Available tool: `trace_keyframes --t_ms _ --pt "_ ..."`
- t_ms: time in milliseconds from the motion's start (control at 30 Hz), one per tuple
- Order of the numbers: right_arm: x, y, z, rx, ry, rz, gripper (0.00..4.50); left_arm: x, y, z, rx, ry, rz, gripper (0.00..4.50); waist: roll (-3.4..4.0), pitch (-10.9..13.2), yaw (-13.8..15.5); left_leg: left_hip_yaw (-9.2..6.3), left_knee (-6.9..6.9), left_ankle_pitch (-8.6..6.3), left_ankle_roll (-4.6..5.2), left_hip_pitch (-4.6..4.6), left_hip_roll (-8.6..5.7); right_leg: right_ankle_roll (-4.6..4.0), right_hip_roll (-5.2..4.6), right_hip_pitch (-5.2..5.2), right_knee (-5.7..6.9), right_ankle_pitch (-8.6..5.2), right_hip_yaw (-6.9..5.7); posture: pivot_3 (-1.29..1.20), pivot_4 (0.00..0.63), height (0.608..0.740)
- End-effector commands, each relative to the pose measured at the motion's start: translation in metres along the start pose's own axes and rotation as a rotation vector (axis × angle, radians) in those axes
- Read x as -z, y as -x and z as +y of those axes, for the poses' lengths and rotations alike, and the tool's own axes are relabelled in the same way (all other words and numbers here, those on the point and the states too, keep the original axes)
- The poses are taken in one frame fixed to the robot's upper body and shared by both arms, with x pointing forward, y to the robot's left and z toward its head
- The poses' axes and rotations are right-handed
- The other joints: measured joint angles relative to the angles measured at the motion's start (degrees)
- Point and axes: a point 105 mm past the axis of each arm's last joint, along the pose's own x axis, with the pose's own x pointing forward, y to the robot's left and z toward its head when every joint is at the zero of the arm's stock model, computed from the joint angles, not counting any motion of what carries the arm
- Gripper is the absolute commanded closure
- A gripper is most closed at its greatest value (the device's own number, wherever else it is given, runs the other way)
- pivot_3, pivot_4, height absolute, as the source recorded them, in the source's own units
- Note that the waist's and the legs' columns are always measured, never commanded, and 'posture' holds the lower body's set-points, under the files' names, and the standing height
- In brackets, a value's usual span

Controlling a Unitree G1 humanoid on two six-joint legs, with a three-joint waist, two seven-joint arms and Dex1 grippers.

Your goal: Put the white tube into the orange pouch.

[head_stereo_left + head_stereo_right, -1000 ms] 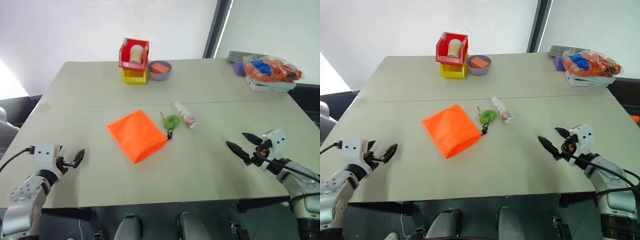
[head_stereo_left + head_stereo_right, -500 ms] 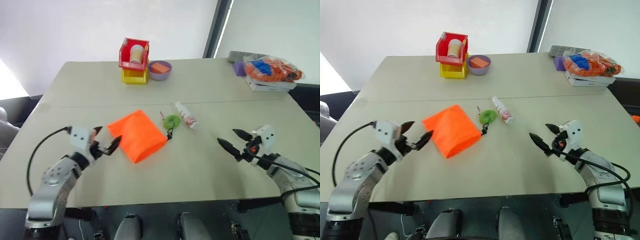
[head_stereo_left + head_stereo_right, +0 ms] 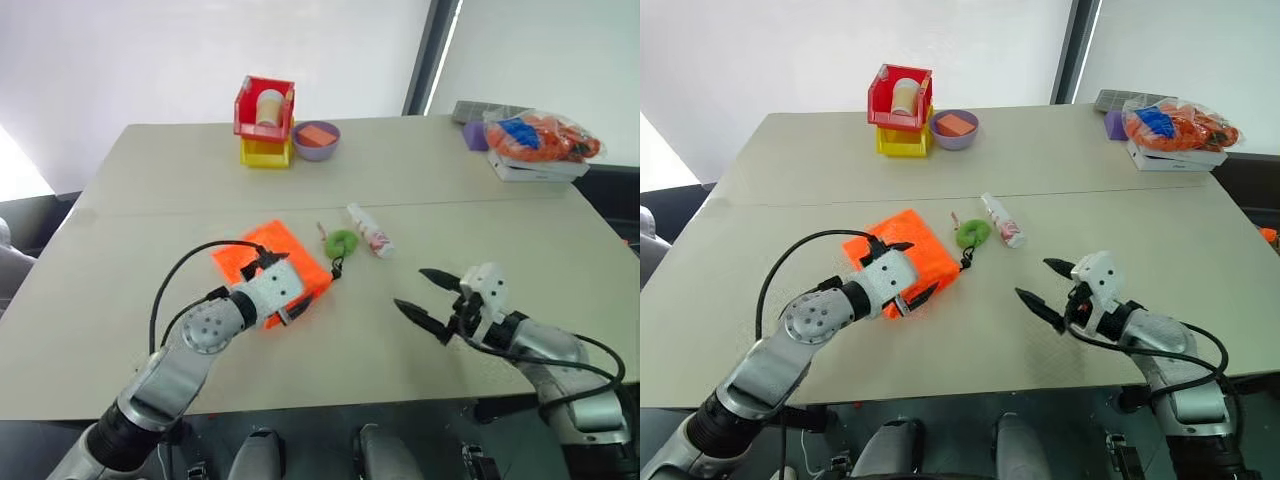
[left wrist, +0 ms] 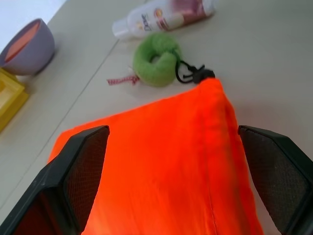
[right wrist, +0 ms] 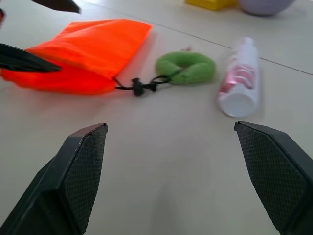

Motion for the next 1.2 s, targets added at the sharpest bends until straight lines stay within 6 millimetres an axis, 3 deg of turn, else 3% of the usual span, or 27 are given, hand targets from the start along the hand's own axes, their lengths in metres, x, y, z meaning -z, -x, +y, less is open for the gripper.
trace_keyframes --t_ms 33,233,367,467,700,767,967,1100,1200 --pt "-0.014 -0.005 0.011 -0.045 0.057 -0.043 0.17 -0.006 0.005 0.000 -0.026 -0.081 0.000 0.00 0.00 0.00 0.09 0.00 0.00 0.00 0.00 0.00 0.00 0.00 -0.02 0.00 0.00 0.00 0.00 0.00 0.150 0.740" --pt "-0.012 -0.012 0.017 -0.075 0.054 -0.046 0.17 0.009 0.005 0.000 -0.106 -0.091 0.056 0.00 -0.04 0.02 0.19 0.00 0.01 0.00 0.00 -0.01 -0.01 0.00 -0.05 0.01 -0.02 0.00 0.00 0.00 0.150 0.740" --pt "-0.011 -0.014 0.015 -0.077 0.057 -0.046 0.17 0.013 0.008 0.010 -0.197 -0.057 0.058 0.00 -0.05 0.03 0.19 0.00 0.01 0.00 0.00 -0.01 0.00 0.00 -0.05 0.01 0.00 0.00 -0.01 0.00 0.150 0.740" --pt "-0.009 -0.013 0.013 -0.077 0.060 -0.043 0.00 0.008 0.010 0.015 -0.221 -0.050 0.024 0.82 -0.05 0.03 0.19 -0.02 0.01 0.00 0.00 0.00 0.00 0.00 -0.04 0.02 0.01 0.00 -0.01 0.00 0.150 0.740" --pt "-0.011 -0.013 -0.001 -0.010 0.041 -0.073 0.00 0.010 0.012 0.028 -0.254 -0.051 0.016 4.37 -0.05 0.03 0.16 -0.01 0.01 0.00 0.00 0.00 -0.01 -0.01 -0.04 0.03 0.01 0.00 -0.01 0.00 0.150 0.740" --pt "-0.012 -0.015 -0.009 0.036 0.024 -0.084 0.00 0.011 0.012 0.027 -0.239 -0.034 0.016 4.48 -0.04 0.03 0.10 -0.01 0.01 0.00 0.00 0.01 0.00 -0.01 -0.03 0.02 0.04 0.01 -0.01 0.00 0.150 0.740" --pt "-0.005 -0.035 -0.040 0.242 0.012 -0.059 0.00 0.011 0.011 0.029 -0.202 0.253 -0.022 4.48 -0.04 0.02 0.13 -0.01 0.08 0.00 0.01 0.03 -0.01 -0.05 -0.02 0.06 0.08 0.05 -0.02 0.00 0.150 0.740" --pt "-0.003 -0.051 -0.063 0.381 -0.049 -0.069 0.00 0.008 0.011 0.028 -0.133 0.238 -0.062 4.48 -0.03 0.01 -0.12 -0.02 0.06 0.01 0.02 0.05 0.00 -0.22 0.03 0.04 0.16 0.15 -0.02 0.00 0.150 0.740" --pt "-0.006 -0.063 -0.069 0.405 -0.091 -0.092 0.00 0.009 0.011 0.030 -0.124 0.245 -0.069 4.48 0.01 -0.01 -0.06 -0.02 0.06 0.02 0.02 0.05 0.00 -0.24 0.03 0.04 0.20 0.17 -0.02 0.00 0.150 0.740"
